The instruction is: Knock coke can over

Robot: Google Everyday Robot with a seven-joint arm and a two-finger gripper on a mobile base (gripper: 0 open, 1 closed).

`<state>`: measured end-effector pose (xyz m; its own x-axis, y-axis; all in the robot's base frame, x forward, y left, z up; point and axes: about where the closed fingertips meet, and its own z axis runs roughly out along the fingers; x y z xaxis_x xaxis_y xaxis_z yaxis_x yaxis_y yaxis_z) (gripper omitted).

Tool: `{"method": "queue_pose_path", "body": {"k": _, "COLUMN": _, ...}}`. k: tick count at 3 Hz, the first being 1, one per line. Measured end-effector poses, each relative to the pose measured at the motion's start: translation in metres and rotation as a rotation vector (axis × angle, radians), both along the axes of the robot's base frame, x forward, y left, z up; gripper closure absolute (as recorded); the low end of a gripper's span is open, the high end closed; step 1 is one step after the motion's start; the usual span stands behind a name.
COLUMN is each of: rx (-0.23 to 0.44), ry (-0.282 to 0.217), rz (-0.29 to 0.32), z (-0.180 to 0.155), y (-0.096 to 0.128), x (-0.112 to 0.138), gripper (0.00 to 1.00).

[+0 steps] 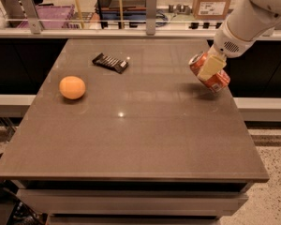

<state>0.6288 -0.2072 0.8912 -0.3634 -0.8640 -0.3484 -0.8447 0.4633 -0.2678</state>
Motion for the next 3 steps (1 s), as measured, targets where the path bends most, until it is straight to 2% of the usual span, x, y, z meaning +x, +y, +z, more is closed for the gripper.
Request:
{"method": "queue_pose_path", "body": {"k": 1, "rx": -0.060, "ry": 0.017, "rz": 0.011, "z": -0.004, "y": 0.001, "x": -0.003, "gripper": 1.00}}
{"method": "queue_pose_path", "body": {"k": 3, "rx": -0.229, "ry": 0.046, "rz": 0.088, "z": -0.023, "y": 0.021, "x": -0.001, "gripper": 1.00}}
